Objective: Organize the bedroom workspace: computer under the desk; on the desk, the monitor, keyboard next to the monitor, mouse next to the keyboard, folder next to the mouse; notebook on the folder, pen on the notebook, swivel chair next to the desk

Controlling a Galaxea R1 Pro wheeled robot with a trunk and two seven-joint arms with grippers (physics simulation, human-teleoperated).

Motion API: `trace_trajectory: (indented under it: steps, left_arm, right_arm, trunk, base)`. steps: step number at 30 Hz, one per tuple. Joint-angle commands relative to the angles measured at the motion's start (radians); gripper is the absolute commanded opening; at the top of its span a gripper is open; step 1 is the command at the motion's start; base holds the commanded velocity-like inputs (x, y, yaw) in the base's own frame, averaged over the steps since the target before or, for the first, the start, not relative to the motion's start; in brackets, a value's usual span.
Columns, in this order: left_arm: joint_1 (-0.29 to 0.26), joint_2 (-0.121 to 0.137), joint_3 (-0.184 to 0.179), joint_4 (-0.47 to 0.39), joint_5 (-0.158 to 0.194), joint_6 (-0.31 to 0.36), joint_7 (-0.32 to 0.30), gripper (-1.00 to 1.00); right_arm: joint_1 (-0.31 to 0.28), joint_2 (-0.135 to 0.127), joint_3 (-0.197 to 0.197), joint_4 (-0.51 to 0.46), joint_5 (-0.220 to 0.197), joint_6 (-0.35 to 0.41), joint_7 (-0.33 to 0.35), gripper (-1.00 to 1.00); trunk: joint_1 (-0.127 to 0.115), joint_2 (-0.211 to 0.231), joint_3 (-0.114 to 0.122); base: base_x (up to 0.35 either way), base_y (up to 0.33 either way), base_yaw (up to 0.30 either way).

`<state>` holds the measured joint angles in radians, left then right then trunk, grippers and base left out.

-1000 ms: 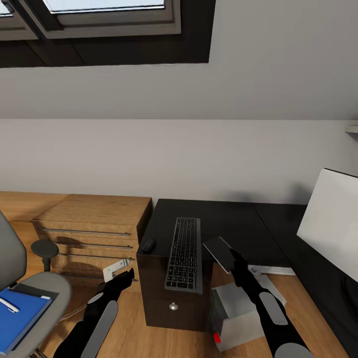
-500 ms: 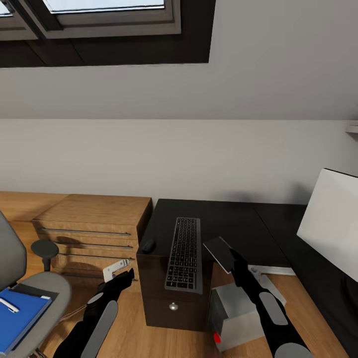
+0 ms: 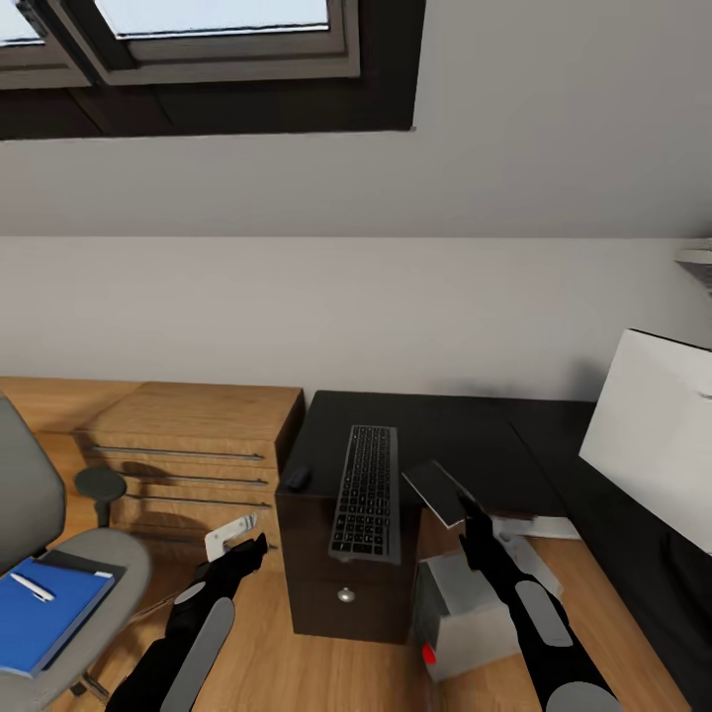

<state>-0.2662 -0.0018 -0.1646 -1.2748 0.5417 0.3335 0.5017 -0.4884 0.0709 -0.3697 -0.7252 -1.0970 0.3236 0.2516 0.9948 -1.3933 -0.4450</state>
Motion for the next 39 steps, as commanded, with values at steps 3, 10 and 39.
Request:
trace_trajectory:
  steps: [3,10,39]
  left_arm:
    - [-0.001,0.0,-0.001,-0.001,0.007,0.003,0.008,1.0]
    - [-0.001,0.0,-0.001,-0.001,0.007,0.002,0.008,1.0]
    - [-0.001,-0.002,-0.002,0.041,0.004,0.003,0.007,1.0]
  right_arm:
    - [-0.001,0.001,-0.006,0.0,-0.006,0.009,0.002,1.0]
    - [-0.001,0.001,-0.006,0.0,-0.006,0.009,0.002,1.0]
    - [-0.001,0.005,0.005,0.008,0.007,-0.013,-0.045,1.0]
  trunk:
    - [-0.001,-0.001,-0.001]
    - [-0.001,-0.001,-0.001]
    - [-0.001,-0.001,-0.001]
  base:
    - [-0.269,0.0,0.0]
    - [-0.264,0.0,0.0]
    - [-0.255,-0.037,0.0]
